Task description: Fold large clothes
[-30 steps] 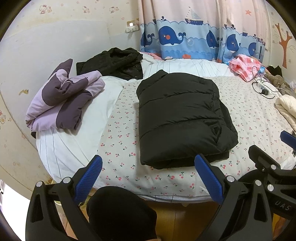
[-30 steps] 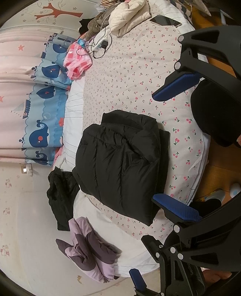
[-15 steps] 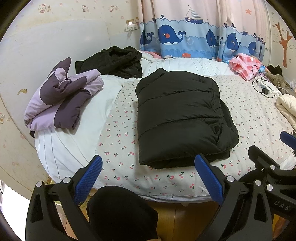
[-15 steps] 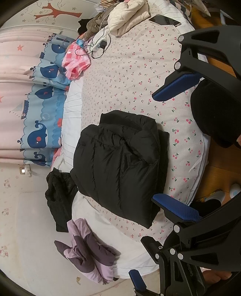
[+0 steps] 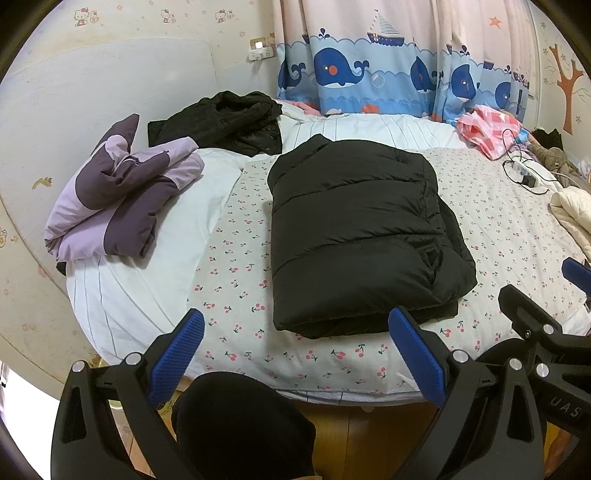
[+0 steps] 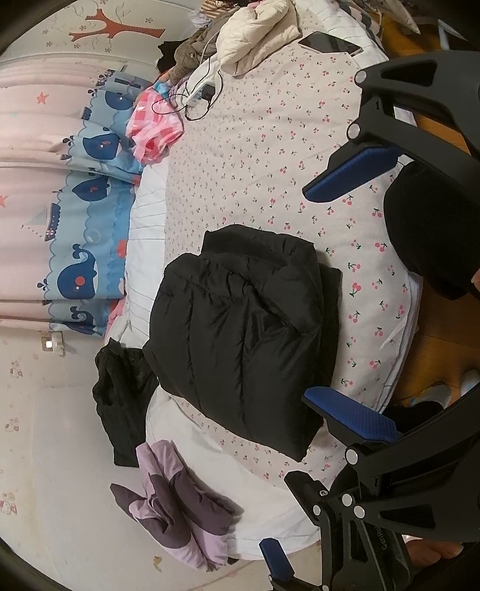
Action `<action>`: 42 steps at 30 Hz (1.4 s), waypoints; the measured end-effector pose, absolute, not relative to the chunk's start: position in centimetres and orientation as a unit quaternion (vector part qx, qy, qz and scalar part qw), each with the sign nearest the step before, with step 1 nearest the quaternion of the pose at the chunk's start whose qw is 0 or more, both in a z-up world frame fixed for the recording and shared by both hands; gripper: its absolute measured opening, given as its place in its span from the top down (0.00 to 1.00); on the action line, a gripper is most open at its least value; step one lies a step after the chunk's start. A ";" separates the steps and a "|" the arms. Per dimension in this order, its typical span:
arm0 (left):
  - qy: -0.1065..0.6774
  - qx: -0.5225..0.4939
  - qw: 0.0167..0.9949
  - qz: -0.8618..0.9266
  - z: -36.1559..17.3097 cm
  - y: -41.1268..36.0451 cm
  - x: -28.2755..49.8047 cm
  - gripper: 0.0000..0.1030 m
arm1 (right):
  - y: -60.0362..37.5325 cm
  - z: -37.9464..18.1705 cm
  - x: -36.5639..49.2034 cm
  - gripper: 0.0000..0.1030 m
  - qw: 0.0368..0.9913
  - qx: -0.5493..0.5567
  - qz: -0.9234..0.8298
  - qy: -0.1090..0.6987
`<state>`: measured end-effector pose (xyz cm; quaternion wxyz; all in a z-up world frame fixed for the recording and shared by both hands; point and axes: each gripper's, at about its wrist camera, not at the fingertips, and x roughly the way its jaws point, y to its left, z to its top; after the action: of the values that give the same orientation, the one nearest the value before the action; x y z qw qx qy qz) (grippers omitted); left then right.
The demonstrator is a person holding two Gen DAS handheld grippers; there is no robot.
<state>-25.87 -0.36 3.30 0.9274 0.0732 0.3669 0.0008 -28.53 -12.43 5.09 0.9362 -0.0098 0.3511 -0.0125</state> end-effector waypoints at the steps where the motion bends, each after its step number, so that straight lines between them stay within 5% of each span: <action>1: 0.367 0.074 0.927 0.001 3.3 -0.4 -25.9 0.07 | -12.5 5.1 -28.5 0.06 0.936 -0.010 -0.013 0.351; 42: 0.381 0.074 0.922 0.001 2.3 -0.9 -22.9 0.07 | -12.9 5.2 -25.8 0.06 0.935 0.005 -0.010 0.353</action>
<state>-22.95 -0.93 2.31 0.9218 0.0738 0.3806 0.0014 -25.78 -12.86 5.17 0.9355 0.0050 0.3533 -0.0100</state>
